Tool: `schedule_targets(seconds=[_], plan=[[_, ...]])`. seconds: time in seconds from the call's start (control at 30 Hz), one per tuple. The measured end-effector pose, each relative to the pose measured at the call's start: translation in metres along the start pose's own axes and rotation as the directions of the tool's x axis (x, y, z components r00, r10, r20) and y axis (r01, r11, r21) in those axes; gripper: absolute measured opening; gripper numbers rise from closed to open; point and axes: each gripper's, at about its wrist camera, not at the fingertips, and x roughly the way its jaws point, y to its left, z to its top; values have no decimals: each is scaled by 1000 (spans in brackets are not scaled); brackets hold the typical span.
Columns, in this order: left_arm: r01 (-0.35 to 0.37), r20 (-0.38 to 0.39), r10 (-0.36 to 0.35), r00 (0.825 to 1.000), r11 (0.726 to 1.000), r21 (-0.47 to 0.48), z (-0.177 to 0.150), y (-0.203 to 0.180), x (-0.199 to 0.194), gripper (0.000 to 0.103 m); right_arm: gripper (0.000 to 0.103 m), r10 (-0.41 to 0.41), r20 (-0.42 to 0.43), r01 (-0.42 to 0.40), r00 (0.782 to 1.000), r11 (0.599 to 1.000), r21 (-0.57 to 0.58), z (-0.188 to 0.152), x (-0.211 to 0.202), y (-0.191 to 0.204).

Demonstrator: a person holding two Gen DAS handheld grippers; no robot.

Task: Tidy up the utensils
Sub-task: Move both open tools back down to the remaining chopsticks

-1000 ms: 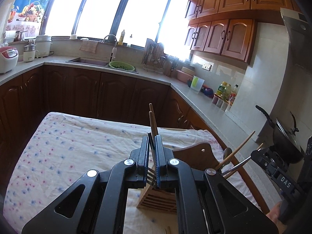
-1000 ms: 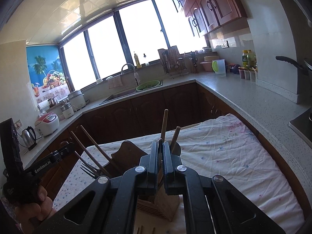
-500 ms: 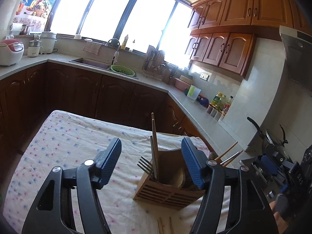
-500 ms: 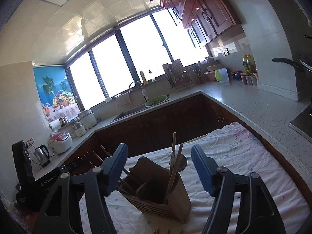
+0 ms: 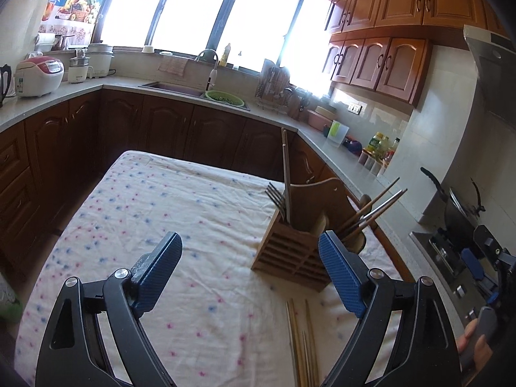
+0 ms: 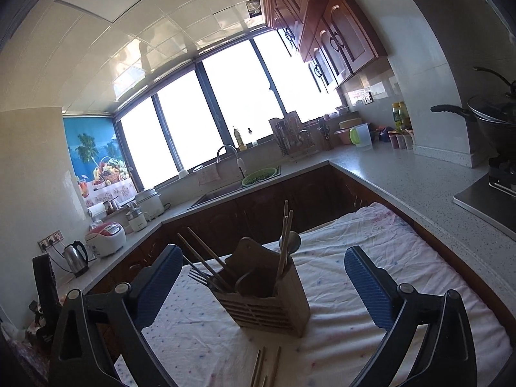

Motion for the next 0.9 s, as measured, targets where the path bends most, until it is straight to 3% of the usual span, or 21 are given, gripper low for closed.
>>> schedule_targets(seconds=[0.2,0.43,0.77,0.9], plan=[[-34,-87,37,995,999,37,-38,-1,8,89,102,-34,-88,37,996,998,40,-33,-7,-16],[-41,-202,58,978,995,88,-76,-13,32,89,102,-75,-156,87,985,994,73,-63,-19,-38],[-14,-353,89,931,978,209,-112,-57,94,88,102,-116,-195,142,974,982,127,-82,-30,-62],[-29,-407,132,904,968,250,-126,-66,119,79,102,-121,-196,149,973,980,132,-81,-30,-64]])
